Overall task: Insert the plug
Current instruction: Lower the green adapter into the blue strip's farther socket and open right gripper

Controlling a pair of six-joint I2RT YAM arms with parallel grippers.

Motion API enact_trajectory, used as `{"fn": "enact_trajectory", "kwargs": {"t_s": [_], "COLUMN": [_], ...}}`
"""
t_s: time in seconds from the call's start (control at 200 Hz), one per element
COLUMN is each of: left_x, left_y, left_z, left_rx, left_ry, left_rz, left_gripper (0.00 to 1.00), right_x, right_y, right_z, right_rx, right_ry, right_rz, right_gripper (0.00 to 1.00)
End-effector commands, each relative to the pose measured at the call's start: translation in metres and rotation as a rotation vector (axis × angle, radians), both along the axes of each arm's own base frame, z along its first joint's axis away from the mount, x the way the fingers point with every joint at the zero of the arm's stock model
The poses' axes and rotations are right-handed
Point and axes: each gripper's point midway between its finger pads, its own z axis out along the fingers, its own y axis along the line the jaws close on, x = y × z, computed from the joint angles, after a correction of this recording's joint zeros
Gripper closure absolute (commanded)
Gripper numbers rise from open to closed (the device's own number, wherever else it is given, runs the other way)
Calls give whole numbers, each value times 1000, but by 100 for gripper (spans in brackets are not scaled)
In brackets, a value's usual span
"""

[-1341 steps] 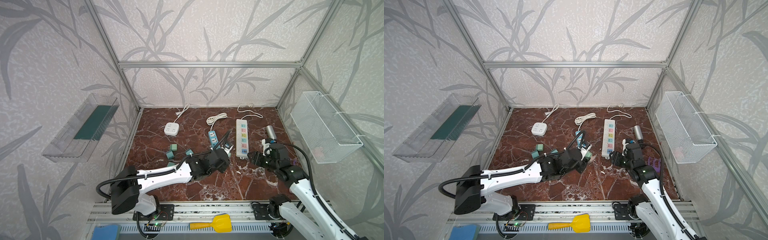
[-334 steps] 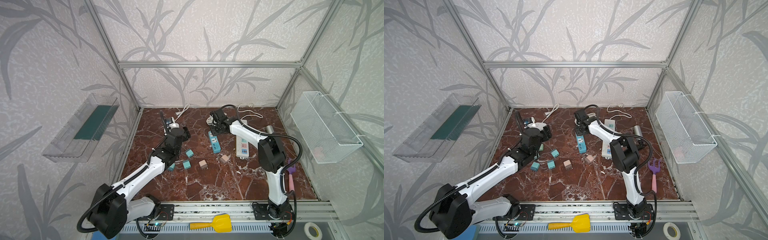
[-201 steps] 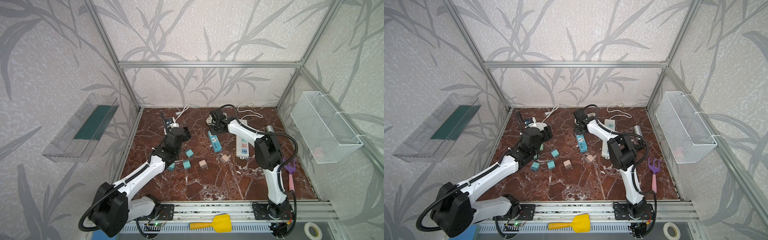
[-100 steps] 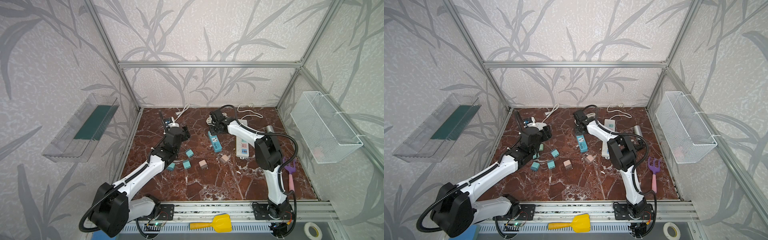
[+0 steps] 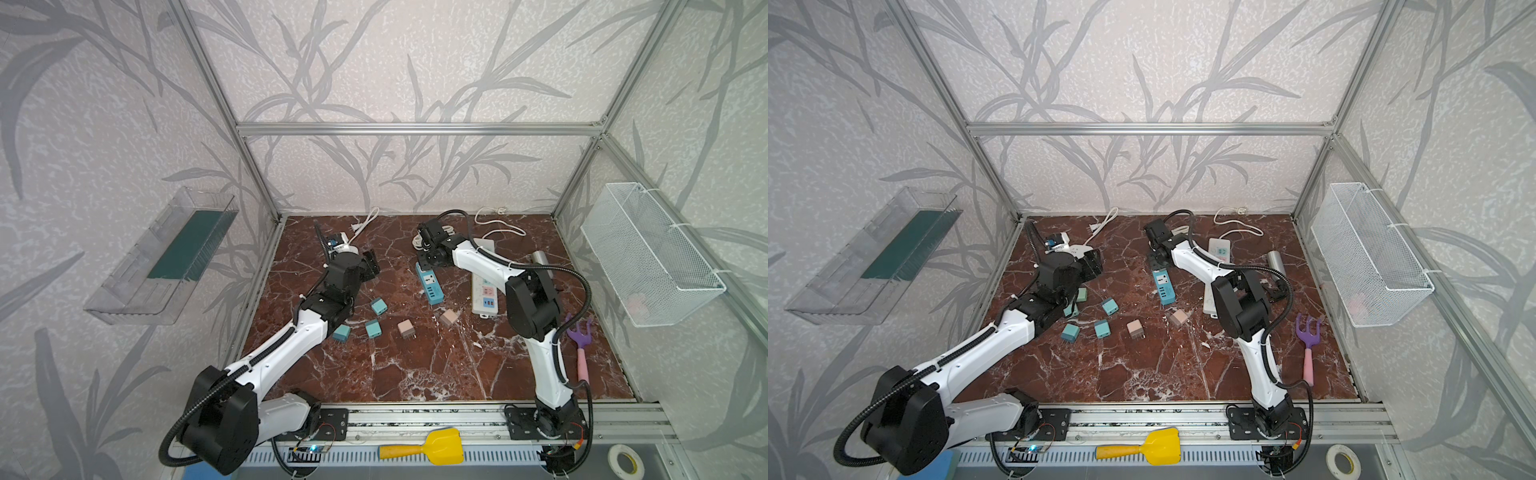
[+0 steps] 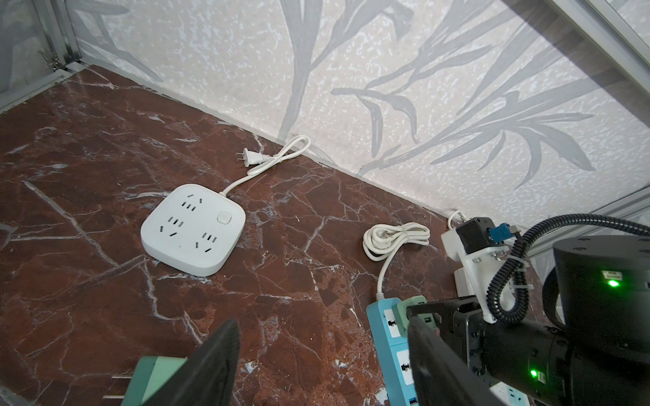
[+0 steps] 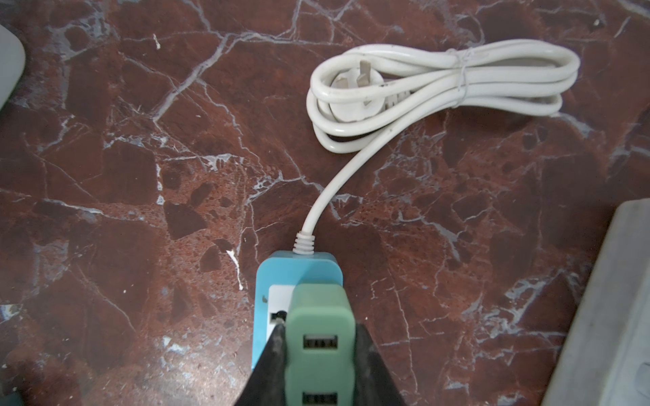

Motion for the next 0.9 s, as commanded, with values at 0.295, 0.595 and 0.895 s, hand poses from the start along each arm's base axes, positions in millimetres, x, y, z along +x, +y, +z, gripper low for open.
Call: {"fn": "enact_trajectory", "kwargs": {"t_s": [0.295, 0.595, 0.895], "left_x": [2, 3, 6], "left_y": [-3, -9, 7], "left_z": [10, 26, 46], "left_rx": [-21, -69, -156], "left_ry": [-35, -74, -179], "left_rz": [-22, -86, -88], "left_gripper": [25, 23, 19], "right_x": [-90, -71, -37], "right_y": [-32, -5, 0], "right_z": [-116, -49, 47], "right_rx": [-159, -7, 10], "right_ry": [390, 253, 133], "right_rz": [23, 30, 50], "right_gripper": [100, 51, 31]}}
